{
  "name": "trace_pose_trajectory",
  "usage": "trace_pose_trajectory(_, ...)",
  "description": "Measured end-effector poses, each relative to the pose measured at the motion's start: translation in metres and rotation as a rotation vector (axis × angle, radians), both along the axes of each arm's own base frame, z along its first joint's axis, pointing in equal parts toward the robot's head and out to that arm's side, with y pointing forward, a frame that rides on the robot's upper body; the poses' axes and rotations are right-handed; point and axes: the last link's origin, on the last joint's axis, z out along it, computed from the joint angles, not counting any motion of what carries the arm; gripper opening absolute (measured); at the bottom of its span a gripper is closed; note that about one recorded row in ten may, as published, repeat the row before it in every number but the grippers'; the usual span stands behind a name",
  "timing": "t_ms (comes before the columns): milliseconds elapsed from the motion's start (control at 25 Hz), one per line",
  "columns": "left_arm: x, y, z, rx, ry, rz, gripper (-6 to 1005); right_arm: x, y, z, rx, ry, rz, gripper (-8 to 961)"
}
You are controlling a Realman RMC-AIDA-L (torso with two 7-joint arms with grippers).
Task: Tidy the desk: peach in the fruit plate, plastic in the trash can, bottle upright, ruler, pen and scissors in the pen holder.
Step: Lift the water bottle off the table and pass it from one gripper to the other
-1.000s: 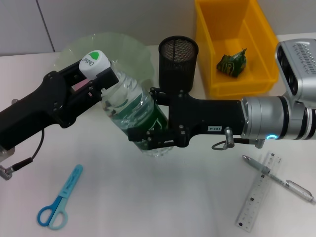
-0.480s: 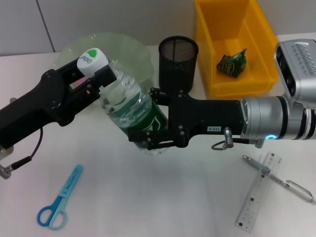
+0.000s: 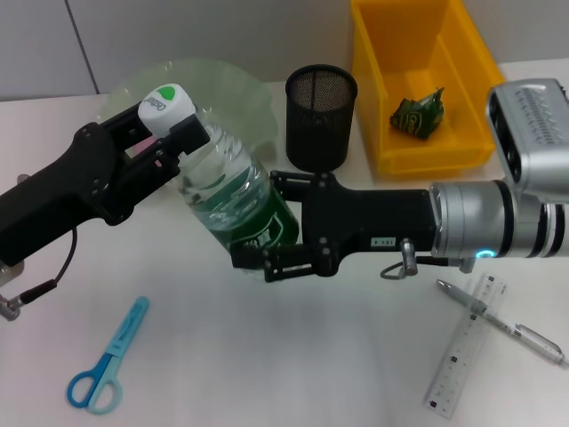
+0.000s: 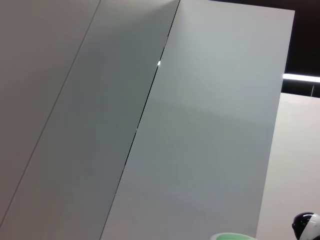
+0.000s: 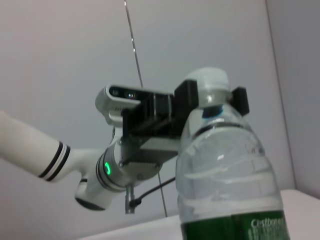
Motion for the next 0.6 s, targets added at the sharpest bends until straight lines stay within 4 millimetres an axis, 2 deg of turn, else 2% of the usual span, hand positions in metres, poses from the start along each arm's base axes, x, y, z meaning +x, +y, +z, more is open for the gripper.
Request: trace_pose_trajectory(600, -0.0004, 0.0013, 0.0023, 0.011, -0.009, 0.008, 451, 0.006, -0.0011, -0.0049, -0.001, -0.038, -0.014, 834)
